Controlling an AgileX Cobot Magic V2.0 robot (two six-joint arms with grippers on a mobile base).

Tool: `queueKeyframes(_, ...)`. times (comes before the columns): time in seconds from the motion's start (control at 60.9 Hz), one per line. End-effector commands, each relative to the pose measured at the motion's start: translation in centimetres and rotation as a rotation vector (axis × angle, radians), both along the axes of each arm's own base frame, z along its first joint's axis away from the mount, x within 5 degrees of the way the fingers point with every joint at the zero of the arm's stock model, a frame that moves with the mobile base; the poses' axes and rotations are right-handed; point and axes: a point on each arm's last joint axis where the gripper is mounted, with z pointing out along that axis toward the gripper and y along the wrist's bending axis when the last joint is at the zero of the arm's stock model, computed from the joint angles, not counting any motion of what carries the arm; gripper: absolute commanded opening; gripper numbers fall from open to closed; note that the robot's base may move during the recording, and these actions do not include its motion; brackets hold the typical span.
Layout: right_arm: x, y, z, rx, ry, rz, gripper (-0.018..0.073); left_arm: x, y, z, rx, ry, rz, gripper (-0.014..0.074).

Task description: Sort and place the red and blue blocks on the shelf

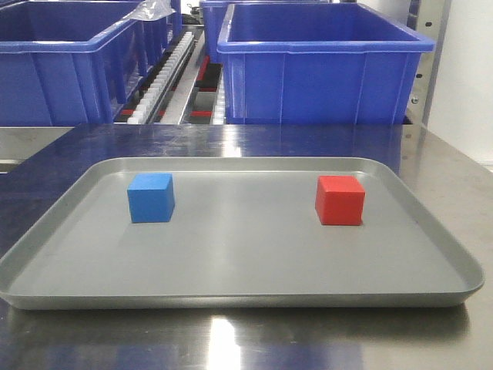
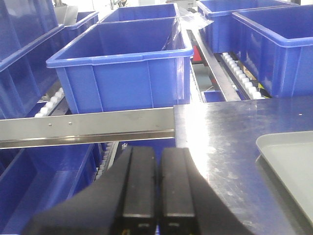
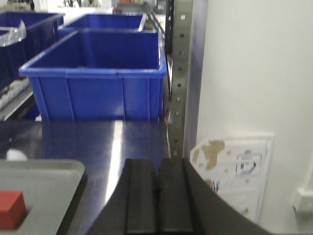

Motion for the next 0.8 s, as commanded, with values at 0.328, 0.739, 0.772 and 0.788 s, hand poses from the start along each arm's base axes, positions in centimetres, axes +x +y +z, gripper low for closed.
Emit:
queueKeyframes(0.328,3.9,0.2,4.0,0.073,0.260,0.024,0.0052,-0.1,0.0,0.1,-0.013,-0.077,-0.004,0.0126)
queueKeyframes(0.739,7.9,1.2,3.5,0.104,0.604,0.049,0.0370,-0.1,0.0,0.1,-0.013,-0.077,-0.004,0.0126)
queueKeyframes(0.772,8.1,1.4,3.4,0.090,0.629,0.059,0.0439,-0.1,0.0,0.1,-0.013,-0.077,-0.004,0.0126)
queueKeyframes(0.788,8.4,1.6,3.4,0.081,0.644,0.067,0.0489,-0.1,0.0,0.1,-0.013,-0.077,-0.004,0.0126)
